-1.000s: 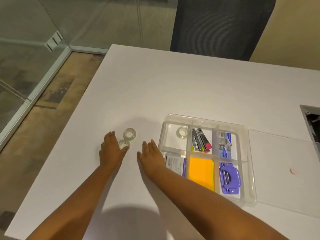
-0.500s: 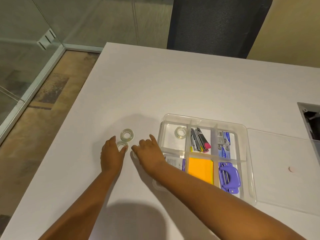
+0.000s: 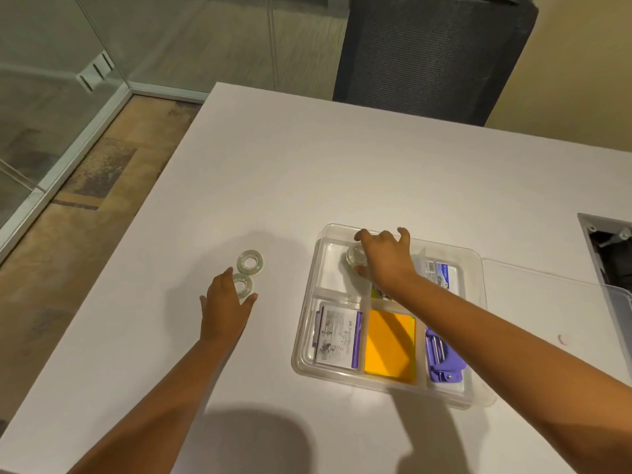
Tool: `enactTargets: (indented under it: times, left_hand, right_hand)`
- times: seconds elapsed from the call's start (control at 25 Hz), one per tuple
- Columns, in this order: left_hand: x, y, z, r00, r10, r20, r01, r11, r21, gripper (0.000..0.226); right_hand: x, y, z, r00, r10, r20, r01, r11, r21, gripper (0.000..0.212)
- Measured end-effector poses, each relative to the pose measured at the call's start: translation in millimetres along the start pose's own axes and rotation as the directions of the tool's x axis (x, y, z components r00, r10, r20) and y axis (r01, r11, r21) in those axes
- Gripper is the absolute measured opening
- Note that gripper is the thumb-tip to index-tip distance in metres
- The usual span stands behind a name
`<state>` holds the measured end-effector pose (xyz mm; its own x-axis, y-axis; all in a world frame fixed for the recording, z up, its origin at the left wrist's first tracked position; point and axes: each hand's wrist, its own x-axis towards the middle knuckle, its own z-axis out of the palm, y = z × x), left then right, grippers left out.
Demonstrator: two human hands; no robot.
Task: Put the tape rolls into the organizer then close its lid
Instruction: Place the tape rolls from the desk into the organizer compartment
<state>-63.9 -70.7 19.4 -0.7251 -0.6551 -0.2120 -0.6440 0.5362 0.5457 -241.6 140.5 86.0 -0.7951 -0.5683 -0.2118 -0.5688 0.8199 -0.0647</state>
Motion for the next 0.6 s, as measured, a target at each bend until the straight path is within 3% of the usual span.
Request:
enactTargets:
  times: [0.28,0.6]
  left_hand:
    - [-1,-3,0,1.000,0.000,-0.015,0.000,1.000,-0.020,0.072]
    - [-1,-5,7,0.999,0.032,-0.033,-0.031,0.999,0.039,0.070]
  right_hand:
    - [10,-12,9,0.998,-0.028,0.058,0.034,0.994,-0.103,0.032]
    - [13,-9,14,0.996,-0.029,0.084,0.043,0.985,-0.167,0.029]
